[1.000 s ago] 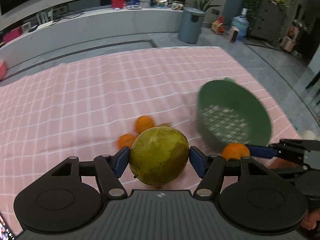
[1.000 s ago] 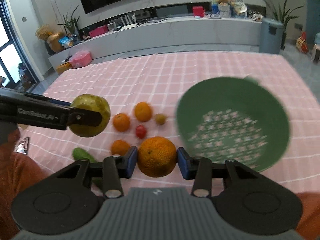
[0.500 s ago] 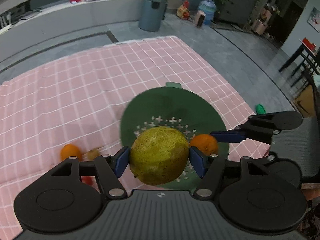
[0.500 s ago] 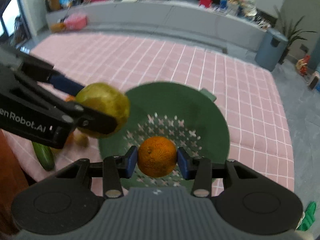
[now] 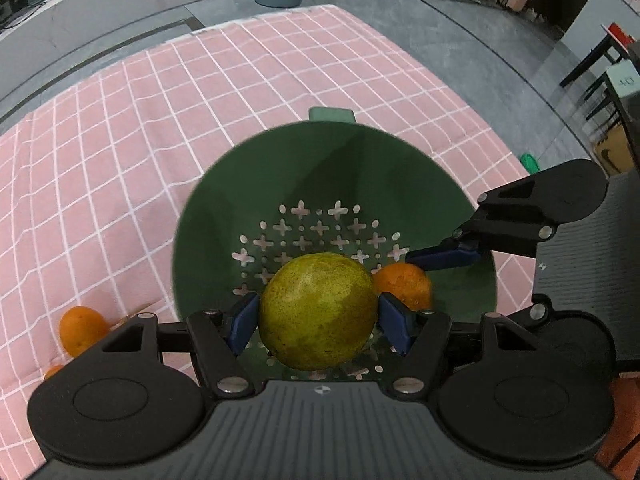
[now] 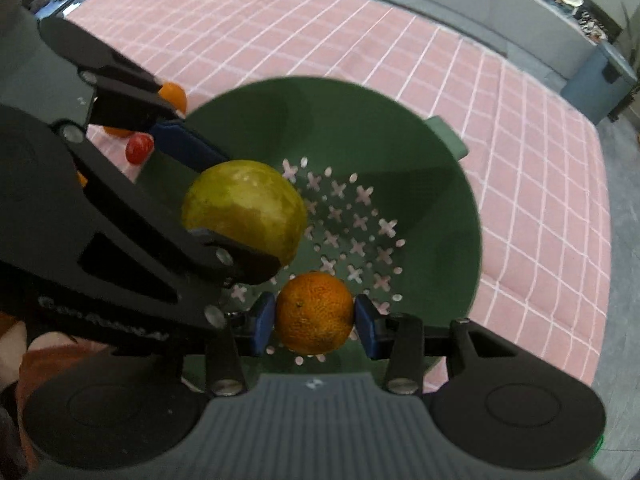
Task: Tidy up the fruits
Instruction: 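Carry the pear and orange into the green colander and open both tools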
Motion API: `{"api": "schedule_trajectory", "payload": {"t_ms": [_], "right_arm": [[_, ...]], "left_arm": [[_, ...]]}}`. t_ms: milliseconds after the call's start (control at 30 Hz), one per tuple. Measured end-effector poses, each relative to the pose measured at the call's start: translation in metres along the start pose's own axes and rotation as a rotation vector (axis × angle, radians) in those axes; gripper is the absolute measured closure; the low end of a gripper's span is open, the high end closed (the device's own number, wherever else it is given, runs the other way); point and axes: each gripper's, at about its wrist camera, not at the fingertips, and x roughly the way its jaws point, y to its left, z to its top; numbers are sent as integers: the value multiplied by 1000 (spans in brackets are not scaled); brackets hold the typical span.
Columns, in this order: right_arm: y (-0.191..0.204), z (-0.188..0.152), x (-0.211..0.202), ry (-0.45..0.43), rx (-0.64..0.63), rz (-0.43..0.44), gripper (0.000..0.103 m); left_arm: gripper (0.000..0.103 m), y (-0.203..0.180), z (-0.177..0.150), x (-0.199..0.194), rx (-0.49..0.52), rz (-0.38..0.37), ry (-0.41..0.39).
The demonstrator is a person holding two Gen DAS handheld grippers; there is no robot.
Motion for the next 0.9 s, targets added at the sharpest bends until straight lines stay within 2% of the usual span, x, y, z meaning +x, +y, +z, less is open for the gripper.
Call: {"api": "schedule_trajectory", "payload": {"t_ms": [200, 300, 467, 567, 600, 633, 700, 733, 900], "right_arm": [[-4, 2, 14, 27, -25, 8, 62], [-2, 1, 16, 29, -55, 2, 62], [1, 1, 15, 40, -76, -12, 60], [-2, -1, 10, 39, -60, -37, 46], [-3, -3, 7, 35, -54, -41, 45], [-4, -4, 3, 29, -50, -38, 44], [-4, -6, -5, 11, -34, -31, 32], [-4, -7, -9, 1, -29, -39, 29], [0, -9, -32, -45, 10, -15, 28]], "left_arm": [[28, -1, 5, 14, 24, 47, 42], [28, 1, 6, 18, 19, 45, 64], [28, -2, 7, 22, 44, 73, 73], [27, -4, 6, 24, 59, 88, 80], [27, -5, 5, 25, 62, 92, 82], [24, -6, 5, 24, 60, 99, 77], [20, -4, 6, 20, 39, 83, 58], [17, -3, 6, 17, 26, 68, 50], [17, -8, 4, -6, 31, 79, 6]]}}
